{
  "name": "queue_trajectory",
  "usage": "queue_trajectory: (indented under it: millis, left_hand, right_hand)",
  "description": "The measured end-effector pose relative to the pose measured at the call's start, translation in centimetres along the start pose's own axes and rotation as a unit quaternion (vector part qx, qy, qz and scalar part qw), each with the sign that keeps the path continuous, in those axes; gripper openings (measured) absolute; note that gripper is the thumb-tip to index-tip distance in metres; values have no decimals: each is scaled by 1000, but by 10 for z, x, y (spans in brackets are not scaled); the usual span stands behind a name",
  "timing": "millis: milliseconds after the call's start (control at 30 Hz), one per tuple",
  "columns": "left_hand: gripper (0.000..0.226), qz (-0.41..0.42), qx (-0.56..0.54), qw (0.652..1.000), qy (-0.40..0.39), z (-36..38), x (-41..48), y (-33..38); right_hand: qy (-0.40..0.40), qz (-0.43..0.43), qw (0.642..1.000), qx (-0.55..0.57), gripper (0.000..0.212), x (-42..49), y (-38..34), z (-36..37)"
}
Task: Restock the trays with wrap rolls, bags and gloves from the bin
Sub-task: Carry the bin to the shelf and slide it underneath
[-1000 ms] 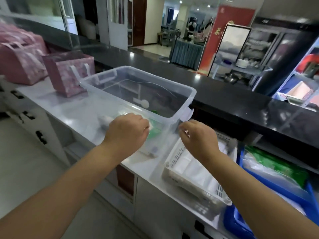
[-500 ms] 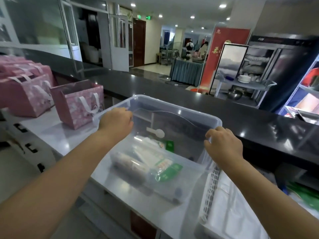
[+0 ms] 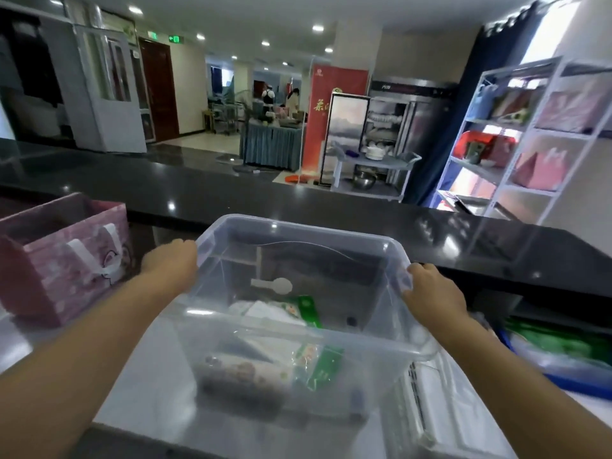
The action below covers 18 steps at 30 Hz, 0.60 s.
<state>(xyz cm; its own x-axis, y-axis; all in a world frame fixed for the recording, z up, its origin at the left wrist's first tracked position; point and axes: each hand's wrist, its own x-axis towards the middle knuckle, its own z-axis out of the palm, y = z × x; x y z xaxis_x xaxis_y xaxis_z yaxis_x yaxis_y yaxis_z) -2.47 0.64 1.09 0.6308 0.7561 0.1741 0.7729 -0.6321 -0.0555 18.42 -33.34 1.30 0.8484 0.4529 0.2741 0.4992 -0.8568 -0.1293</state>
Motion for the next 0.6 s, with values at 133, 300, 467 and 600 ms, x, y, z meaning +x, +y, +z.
queue_trajectory:
  millis: [133, 300, 467, 600]
  left_hand:
    - [33, 48, -44, 998, -12, 7, 19, -15]
    - [54, 63, -131, 989, -8, 12, 20, -38]
    - [50, 66, -172, 983, 4, 14, 3, -68]
    - [59, 85, -225, 970, 17, 9, -24, -89]
  right_hand:
    - [-66, 70, 995, -23, 20, -15, -25, -7]
    - [-81, 129, 988, -21, 22, -44, -48, -15]
    - [-47, 160, 986, -8, 14, -85, -60, -13]
    - [-1, 160, 987, 19, 15, -117, -61, -16]
